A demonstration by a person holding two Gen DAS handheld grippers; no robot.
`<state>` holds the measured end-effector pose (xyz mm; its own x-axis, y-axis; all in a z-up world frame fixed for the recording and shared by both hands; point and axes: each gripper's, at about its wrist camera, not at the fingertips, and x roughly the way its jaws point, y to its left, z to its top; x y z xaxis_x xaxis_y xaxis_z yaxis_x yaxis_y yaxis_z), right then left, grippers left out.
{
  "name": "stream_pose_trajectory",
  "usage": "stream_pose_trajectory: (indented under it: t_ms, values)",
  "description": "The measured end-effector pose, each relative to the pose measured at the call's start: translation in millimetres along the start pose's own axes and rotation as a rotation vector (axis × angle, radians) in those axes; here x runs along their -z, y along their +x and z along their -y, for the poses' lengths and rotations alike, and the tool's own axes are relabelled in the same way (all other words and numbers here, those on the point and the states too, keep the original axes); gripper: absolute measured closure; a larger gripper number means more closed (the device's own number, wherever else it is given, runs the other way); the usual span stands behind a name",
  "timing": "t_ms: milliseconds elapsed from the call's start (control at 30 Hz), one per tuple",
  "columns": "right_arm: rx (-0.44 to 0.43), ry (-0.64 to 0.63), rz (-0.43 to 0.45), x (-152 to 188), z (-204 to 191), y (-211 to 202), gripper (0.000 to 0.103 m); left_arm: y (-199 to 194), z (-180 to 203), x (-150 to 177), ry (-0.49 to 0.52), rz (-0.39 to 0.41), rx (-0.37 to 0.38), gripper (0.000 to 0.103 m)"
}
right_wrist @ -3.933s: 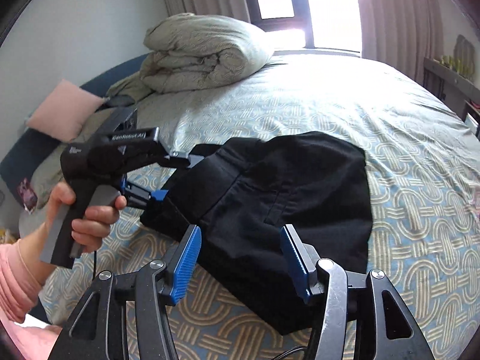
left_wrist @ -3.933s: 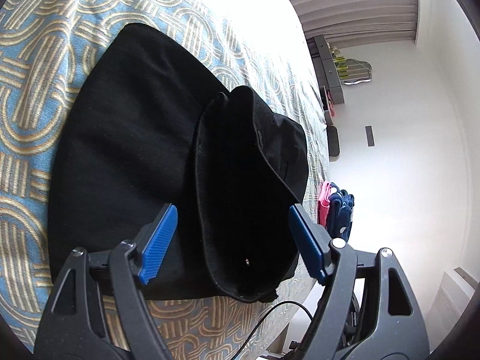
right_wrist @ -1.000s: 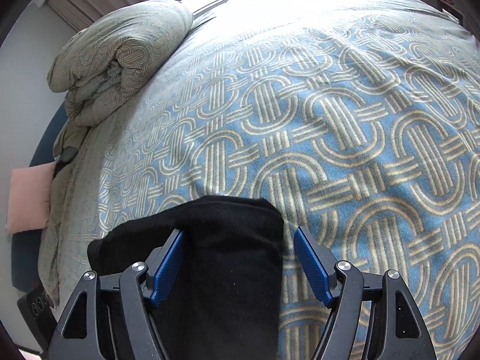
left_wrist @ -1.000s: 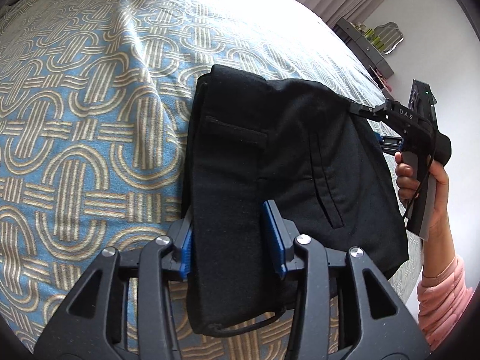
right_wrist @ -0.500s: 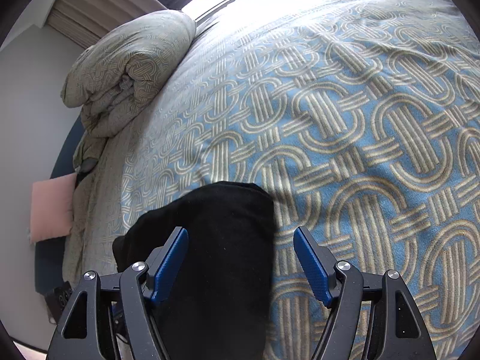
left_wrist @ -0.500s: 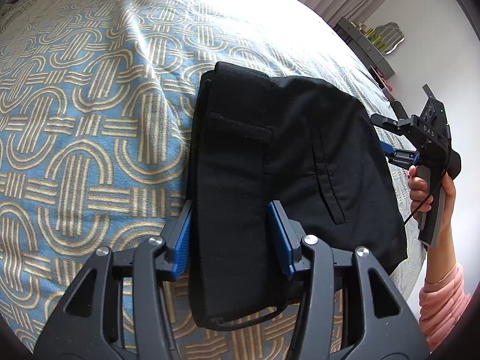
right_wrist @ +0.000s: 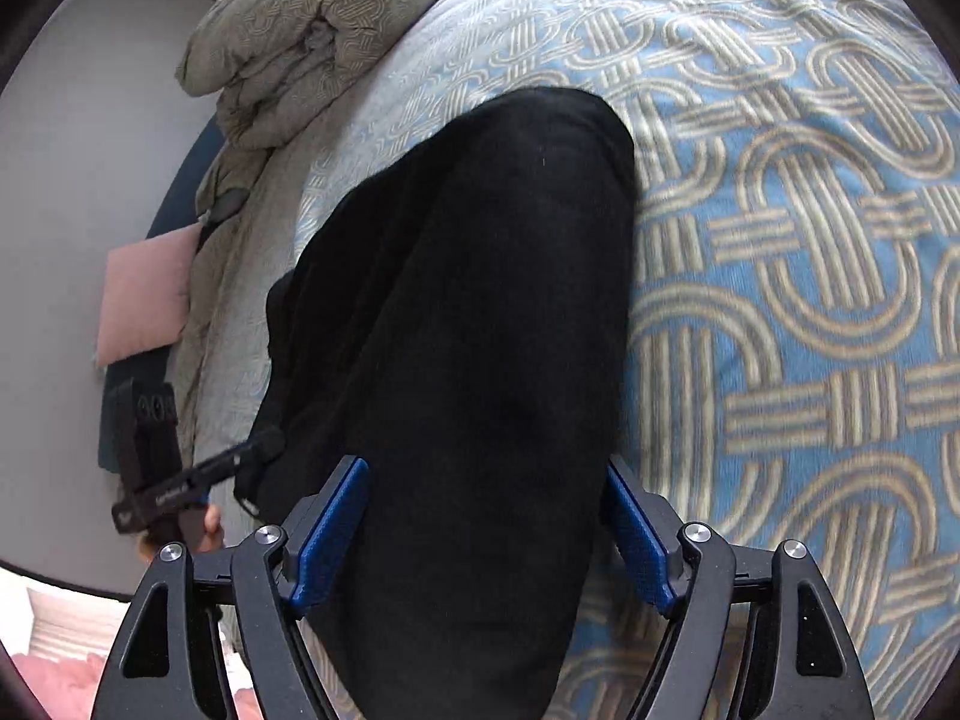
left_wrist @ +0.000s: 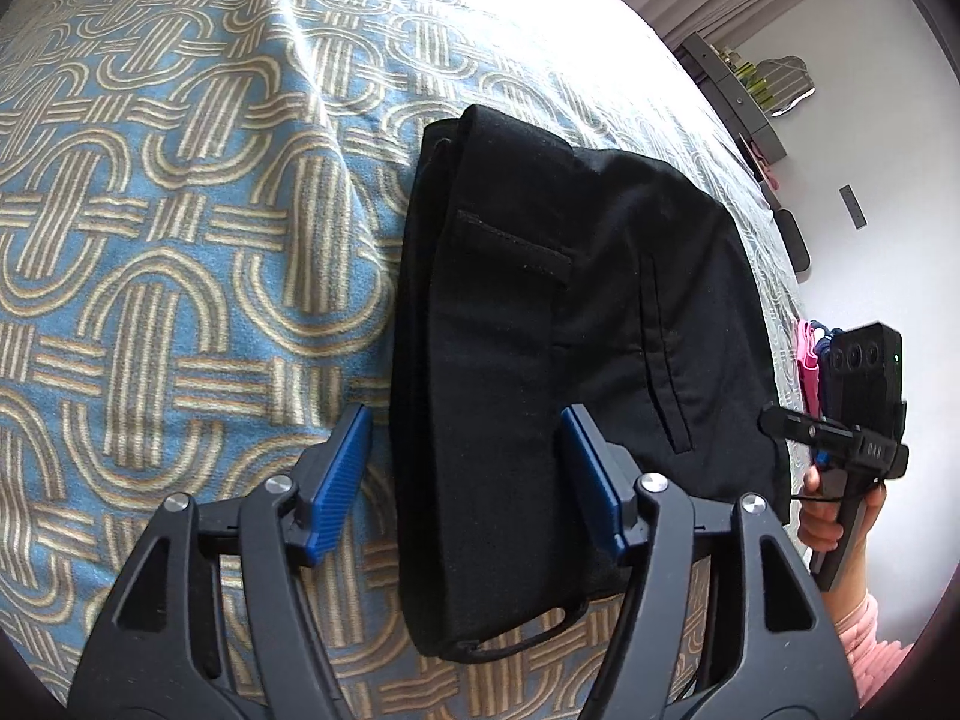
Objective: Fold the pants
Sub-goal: 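Hold the folded pants with both grippers and lift them off the bed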
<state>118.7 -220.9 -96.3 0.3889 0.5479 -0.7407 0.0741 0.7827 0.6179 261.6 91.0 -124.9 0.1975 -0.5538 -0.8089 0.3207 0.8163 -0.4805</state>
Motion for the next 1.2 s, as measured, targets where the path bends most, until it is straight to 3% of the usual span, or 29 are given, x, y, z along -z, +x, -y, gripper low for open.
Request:
stream_pose_trajectory:
  t_ms: [233,500,633,900,1033,1200]
  values:
    - [-0.091,0.073,0.035,33,12,-12,0.022,7,0,-15,-0.021,-0.022,0.028,0.037]
    - [-0.089,0.145,0.08,4,17,-4,0.022,15,10,-20,0.043,-0.017,0.053,0.044]
    - [-0.079,0.15,0.093,-7,15,4,0.022,8,2,-20,0.035,-0.018,0.088,0.056]
    - [-0.045,0.097,0.099,-5,8,4,0.021,4,-6,-12,0.013,0.004,0.093,0.047]
    - [-0.009,0.056,0.104,-5,-1,8,0.02,2,-17,-7,0.028,0.012,0.16,0.045]
    - [-0.017,0.015,0.104,-7,-8,14,0.006,2,-47,-8,-0.055,0.023,0.339,0.045]
